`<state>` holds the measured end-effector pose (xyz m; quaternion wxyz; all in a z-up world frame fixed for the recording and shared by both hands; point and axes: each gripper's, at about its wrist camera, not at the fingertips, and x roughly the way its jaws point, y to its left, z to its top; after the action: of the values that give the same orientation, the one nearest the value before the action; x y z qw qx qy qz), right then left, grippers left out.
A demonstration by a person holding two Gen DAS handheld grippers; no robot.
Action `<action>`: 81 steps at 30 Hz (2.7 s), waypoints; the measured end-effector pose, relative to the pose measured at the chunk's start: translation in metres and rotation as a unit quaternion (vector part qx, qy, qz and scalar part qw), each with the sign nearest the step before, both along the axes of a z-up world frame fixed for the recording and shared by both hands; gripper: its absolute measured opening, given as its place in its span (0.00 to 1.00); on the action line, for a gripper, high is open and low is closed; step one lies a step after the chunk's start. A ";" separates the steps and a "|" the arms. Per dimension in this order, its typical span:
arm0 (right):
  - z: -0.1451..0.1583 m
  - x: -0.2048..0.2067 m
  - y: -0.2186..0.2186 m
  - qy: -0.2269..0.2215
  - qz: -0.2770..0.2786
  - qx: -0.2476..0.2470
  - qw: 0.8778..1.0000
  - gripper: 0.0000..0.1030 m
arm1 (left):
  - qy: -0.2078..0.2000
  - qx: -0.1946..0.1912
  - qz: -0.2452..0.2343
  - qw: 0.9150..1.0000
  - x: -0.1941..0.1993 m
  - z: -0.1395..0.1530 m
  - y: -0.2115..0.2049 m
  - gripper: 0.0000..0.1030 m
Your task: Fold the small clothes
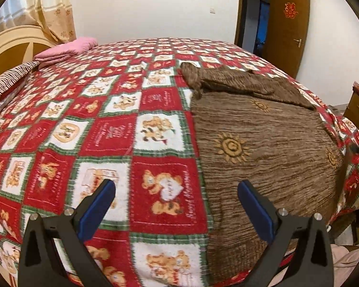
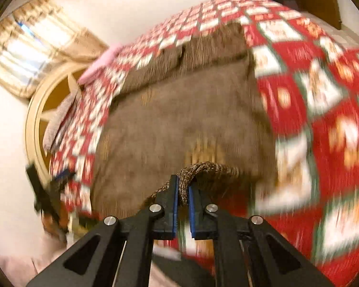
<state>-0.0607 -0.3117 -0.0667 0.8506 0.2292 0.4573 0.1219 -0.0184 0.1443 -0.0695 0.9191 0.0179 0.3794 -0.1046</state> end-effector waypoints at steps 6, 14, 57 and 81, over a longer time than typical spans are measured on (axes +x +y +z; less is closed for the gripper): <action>-0.005 0.062 -0.038 -0.018 -0.091 -0.018 0.995 0.05 | 0.002 0.005 0.005 1.000 0.002 0.002 0.018 1.00; -0.017 0.063 -0.036 -0.038 -0.118 -0.016 0.992 0.05 | 0.018 -0.010 -0.086 0.996 -0.013 -0.004 0.020 1.00; -0.005 0.029 0.023 -0.075 -0.061 0.015 0.995 0.65 | 0.218 -0.156 -0.115 0.956 0.100 -0.009 -0.070 0.14; 0.001 0.024 0.006 -0.085 -0.085 0.004 0.993 0.65 | 0.068 -0.007 -0.229 0.971 0.100 -0.021 -0.079 0.44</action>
<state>-0.0371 -0.3055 -0.0661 0.8926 0.2596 0.3619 0.0702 0.0816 0.0656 -0.0901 0.8427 0.0904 0.4260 -0.3165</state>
